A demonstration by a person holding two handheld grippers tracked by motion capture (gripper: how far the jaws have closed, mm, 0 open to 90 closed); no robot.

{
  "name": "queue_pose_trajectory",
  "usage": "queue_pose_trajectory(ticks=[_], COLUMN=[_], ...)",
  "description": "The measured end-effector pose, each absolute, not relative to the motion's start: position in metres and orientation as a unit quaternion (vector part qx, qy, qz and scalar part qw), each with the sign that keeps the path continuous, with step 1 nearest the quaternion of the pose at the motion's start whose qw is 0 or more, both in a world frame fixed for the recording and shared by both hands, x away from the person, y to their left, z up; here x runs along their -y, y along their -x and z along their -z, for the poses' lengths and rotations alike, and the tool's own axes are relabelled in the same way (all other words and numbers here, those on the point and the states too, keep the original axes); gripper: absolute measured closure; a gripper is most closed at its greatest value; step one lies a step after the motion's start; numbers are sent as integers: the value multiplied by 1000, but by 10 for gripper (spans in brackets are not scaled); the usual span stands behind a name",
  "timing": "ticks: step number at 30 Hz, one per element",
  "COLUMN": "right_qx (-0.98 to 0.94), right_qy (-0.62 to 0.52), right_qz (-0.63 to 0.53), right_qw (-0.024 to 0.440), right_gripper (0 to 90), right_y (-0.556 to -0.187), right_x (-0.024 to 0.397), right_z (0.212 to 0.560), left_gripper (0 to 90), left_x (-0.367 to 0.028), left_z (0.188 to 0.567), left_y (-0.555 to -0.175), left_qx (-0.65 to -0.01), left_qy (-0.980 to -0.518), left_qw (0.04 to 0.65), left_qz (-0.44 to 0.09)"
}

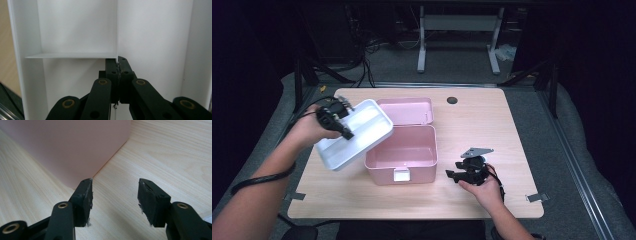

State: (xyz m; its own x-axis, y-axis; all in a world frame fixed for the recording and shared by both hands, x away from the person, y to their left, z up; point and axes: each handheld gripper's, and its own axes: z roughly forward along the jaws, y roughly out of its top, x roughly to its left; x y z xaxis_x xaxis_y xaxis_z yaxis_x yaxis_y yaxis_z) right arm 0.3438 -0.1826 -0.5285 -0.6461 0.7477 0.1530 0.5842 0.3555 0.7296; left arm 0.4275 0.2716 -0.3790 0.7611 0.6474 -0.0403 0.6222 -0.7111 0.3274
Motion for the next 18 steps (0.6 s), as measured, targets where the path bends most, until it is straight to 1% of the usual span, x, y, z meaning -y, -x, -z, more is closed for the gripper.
queue_pose_trajectory(ticks=[4,5,6,7,8,9,10,13,14,15,16,18], right_qx=[-817,-817,-817,-815,-815,-815,-815,-815,-815,-815,-815,-815], right_qy=[-408,-408,-408,-411,-411,-409,-409,-409,-410,-409,-410,-409], right_qz=[-394,-394,-394,-395,-395,-396,-396,-396,-396,-396,-396,-396], right_qw=[103,104,104,104,104,106,106,106,105,106,105,105], right_gripper=[455,455,455,455,455,455,455,454,454,455,455,454], right_y=[-343,-343,-343,-342,-342,-342,-342,-342,-342,-342,-342,-342], right_x=[182,182,182,182,182,182,182,182,182,182,182,182], right_z=[529,529,529,529,529,528,528,528,528,528,528,528], left_gripper=[892,893,893,892,892,893,892,892,892,892,892,892], left_x=[-321,-329,-329,-342,-342,-349,-349,-349,-349,-343,-340,-337], left_z=[395,401,401,414,414,433,433,469,469,484,490,495], left_y=[-416,-413,-413,-407,-407,-404,-404,-404,-404,-406,-407,-407], left_qx=[-402,-413,-413,-432,-432,-449,-449,-466,-466,-467,-469,-467], left_qy=[-899,-895,-895,-888,-888,-881,-881,-875,-875,-876,-875,-876], left_qw=[168,164,164,152,152,145,145,130,130,120,119,120], left_qz=[-31,-32,-32,-37,-37,-32,-32,-18,-18,-13,-6,-3])
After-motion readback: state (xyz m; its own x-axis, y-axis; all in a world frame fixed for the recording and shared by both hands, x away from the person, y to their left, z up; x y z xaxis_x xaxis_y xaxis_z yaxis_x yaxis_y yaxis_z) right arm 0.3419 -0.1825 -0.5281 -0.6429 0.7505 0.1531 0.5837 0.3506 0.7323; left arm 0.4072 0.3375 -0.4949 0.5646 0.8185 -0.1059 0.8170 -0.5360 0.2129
